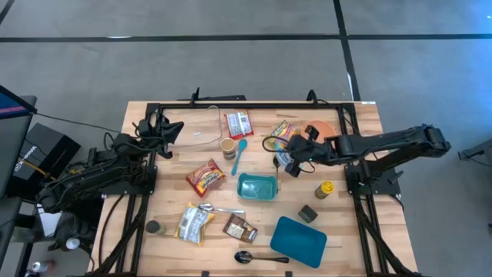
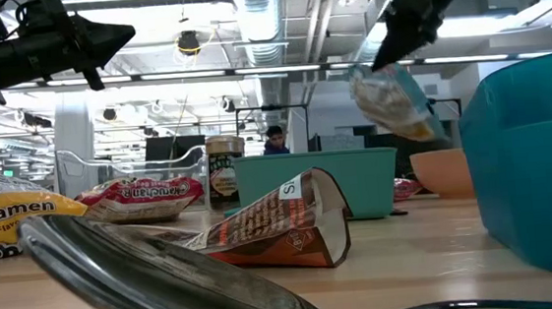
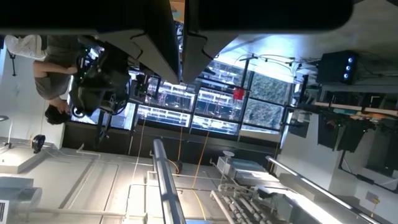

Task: Pick & Place Food Item
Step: Put the blue noodle pack into the transparent bin

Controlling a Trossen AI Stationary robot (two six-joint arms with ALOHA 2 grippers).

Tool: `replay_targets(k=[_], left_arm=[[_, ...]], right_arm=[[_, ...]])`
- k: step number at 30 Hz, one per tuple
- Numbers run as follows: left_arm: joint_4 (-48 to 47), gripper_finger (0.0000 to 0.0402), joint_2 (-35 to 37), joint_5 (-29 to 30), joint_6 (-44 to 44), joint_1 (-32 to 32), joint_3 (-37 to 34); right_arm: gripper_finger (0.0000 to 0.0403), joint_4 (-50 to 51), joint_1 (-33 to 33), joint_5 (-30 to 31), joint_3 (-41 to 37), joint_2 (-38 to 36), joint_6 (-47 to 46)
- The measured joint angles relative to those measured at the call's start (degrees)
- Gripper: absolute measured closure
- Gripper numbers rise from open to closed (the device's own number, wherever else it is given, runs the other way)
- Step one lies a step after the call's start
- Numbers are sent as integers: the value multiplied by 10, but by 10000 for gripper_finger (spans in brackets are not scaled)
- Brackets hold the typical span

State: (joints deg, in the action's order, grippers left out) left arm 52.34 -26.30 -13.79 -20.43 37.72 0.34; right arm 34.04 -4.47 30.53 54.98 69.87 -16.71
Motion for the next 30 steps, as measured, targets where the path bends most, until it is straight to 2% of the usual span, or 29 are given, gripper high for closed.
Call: replay_targets(k=[7, 17, 21, 30], left_arm=[[1, 390, 0, 0, 0, -20, 0], [5, 390, 0, 0, 9, -36, 0], [5, 390, 0, 0, 9, -36, 0], [2, 390, -13, 0, 9, -37, 0]], right_arm=[[403, -71, 4, 28, 0, -5, 83], [403, -133, 66, 19, 0, -5, 137], [403, -176, 89, -37, 0, -5, 170], [403, -246, 139, -209, 0, -5, 203]])
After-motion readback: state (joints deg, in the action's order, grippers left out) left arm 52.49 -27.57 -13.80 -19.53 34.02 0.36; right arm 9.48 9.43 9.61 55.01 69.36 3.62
